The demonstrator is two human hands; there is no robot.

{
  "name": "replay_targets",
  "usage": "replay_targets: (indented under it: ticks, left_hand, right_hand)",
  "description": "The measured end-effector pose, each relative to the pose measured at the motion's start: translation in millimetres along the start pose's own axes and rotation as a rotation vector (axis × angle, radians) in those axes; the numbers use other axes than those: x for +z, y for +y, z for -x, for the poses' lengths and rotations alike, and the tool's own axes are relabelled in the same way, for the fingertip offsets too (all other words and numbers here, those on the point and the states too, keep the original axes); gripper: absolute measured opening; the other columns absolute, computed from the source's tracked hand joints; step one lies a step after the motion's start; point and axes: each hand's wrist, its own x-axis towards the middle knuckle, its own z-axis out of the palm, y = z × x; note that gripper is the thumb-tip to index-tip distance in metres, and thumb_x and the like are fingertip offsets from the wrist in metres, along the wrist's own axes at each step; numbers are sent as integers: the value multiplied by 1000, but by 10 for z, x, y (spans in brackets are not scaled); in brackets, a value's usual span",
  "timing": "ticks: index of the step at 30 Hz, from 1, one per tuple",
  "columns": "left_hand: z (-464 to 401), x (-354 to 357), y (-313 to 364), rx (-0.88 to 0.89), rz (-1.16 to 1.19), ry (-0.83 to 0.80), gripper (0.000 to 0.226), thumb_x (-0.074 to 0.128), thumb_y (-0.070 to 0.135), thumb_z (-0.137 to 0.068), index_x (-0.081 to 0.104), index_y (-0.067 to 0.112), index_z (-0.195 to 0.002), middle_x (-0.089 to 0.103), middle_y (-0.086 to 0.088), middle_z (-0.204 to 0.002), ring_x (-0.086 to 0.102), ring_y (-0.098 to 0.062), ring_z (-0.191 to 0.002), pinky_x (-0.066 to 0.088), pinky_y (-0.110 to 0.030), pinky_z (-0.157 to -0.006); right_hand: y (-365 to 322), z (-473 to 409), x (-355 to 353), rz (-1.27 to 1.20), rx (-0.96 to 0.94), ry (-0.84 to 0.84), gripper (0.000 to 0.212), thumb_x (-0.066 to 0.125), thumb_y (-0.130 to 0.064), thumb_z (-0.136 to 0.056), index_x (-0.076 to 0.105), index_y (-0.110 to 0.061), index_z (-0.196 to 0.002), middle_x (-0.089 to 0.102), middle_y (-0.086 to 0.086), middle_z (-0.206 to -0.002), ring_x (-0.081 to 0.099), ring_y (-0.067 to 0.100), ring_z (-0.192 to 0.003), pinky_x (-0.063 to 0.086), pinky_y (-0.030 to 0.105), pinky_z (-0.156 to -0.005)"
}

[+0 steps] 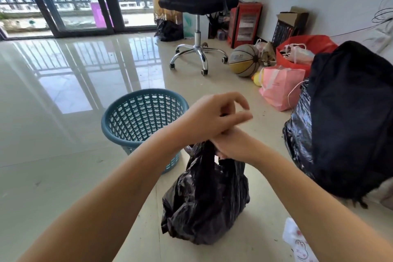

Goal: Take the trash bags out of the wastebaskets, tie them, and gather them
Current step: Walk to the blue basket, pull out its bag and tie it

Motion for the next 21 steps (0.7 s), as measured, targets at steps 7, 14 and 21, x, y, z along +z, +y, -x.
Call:
replay_targets:
  ticks: [7,14,21]
  left_hand:
    - [138,4,-500,-156,-132,-61,19,56,27,-93,65,18,-107,67,9,-84,64,-11,-83,52,-28,-82]
    - [140,96,-573,-212,-270,378,21,55,29,-92,57,9,-84,54,3,-80,55,-20,-75,46,-33,-69]
    - [332,488,-516,-347,376,-279,44,62,19,-90,44,19,-129,54,17,-103,55,-2,-95,46,-22,-91]
  right_hand:
    - [240,-103,-89,-505,220,85,59,33,-34,-100,61,-19,-50,31,-11,-36,24,6,-31,17,18,-35]
    - [356,-149,-45,-400,170,-5,47,27,-42,-102,62,-10,-97,33,-7,-43,31,8,-36,30,18,-40]
    - [443,-209,-46,-678,243,98,49,34,-46,-99,64,-13,-78,40,-2,-45,28,8,-33,17,18,-36]
